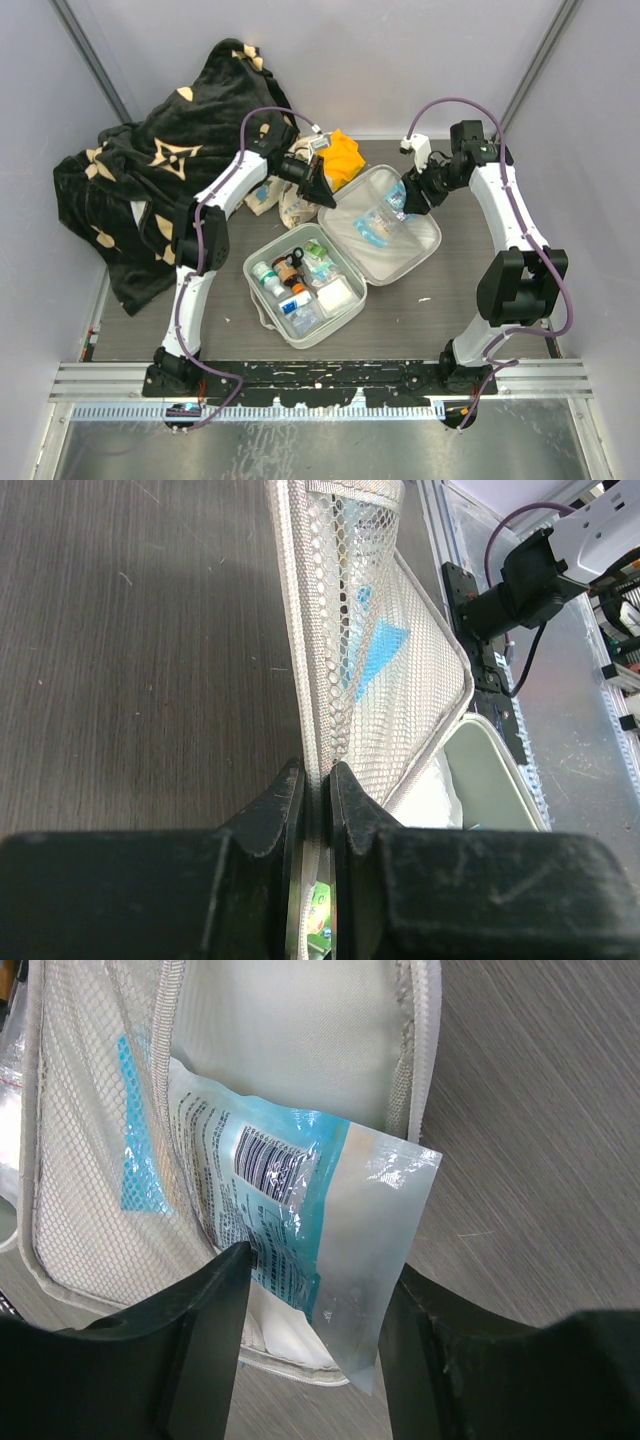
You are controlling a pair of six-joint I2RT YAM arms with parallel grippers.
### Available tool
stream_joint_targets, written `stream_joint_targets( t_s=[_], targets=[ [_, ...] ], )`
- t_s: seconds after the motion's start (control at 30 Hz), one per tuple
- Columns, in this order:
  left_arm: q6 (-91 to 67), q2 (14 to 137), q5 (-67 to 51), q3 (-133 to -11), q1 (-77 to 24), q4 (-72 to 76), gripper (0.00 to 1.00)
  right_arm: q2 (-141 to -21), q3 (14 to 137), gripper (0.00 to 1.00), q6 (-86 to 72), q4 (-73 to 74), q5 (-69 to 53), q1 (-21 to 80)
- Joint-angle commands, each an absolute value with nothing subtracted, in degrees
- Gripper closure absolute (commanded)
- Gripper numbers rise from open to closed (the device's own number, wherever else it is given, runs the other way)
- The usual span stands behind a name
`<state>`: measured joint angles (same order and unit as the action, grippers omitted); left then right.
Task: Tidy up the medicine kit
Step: Place the medical item at the medicine box.
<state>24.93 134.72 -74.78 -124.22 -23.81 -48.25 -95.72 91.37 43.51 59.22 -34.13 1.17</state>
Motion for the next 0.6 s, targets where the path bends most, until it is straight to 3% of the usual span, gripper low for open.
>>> stream_joint_targets(
  t_s=[0.0,0.17,0.37,0.57],
  targets=[
    [25.3,128.11,-79.26,-125.21,-24.43,-45.54,1.0,-93.34,93.18,0.41,41.84,58.04,-33.82,1.11],
    [25.75,127.96,-78.73,-124.97,-24.5,-45.62,1.0,-93.85,96.94,0.41,39.87,58.48,-31.37,-0.08],
    [25.94,127.93,-78.16,-125.15,-24.44,-45.7,1.0,-95.42,98.81,0.5,37.57,59.71,-29.49,-0.09],
    [23.75,127.58,-76.37,-124.08,-24.52,-43.96,1.0,-94.31,96.77,0.69,37.88,59.86,-30.99,-0.02]
  ],
)
